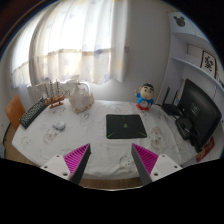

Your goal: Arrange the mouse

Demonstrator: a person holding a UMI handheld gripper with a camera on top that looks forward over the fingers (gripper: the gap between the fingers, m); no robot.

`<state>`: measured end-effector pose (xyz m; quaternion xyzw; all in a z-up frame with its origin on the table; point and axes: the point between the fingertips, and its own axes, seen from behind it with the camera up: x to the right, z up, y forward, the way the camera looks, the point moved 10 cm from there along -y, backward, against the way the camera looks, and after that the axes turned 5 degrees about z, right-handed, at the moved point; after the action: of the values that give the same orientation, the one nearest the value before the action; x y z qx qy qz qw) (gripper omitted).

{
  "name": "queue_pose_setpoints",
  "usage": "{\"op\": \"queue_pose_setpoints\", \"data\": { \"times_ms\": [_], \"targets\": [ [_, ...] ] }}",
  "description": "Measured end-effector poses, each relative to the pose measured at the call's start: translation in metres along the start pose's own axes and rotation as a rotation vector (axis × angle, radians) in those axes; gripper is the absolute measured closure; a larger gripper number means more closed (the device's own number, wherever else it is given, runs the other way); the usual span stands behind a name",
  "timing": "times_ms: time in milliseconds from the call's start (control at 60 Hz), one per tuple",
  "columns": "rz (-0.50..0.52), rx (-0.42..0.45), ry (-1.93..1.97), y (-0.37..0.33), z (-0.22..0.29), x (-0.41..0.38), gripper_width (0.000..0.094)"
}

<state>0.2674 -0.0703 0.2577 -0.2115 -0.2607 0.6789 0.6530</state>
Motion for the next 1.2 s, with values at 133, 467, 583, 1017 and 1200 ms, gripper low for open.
{"op": "queue_pose_setpoints", "data": {
  "times_ms": [133, 467, 583, 1017, 1200],
  "targets": [
    [0.033, -0.005, -0.01, 0.01, -0.002, -0.016, 0.0081],
    [0.127, -0.033, -0.049, 0.042, -0.006, -0.109, 0.0079],
    [0.159, -0.032, -0.065, 0.052, -0.005, -0.152, 0.0081],
    [0.205, 0.039, -0.054, 0.126, -0.007, -0.271, 0.0082],
    [0.173, 0.066, -0.054, 0.181, -0.006, -0.278, 0.0083]
  ]
}}
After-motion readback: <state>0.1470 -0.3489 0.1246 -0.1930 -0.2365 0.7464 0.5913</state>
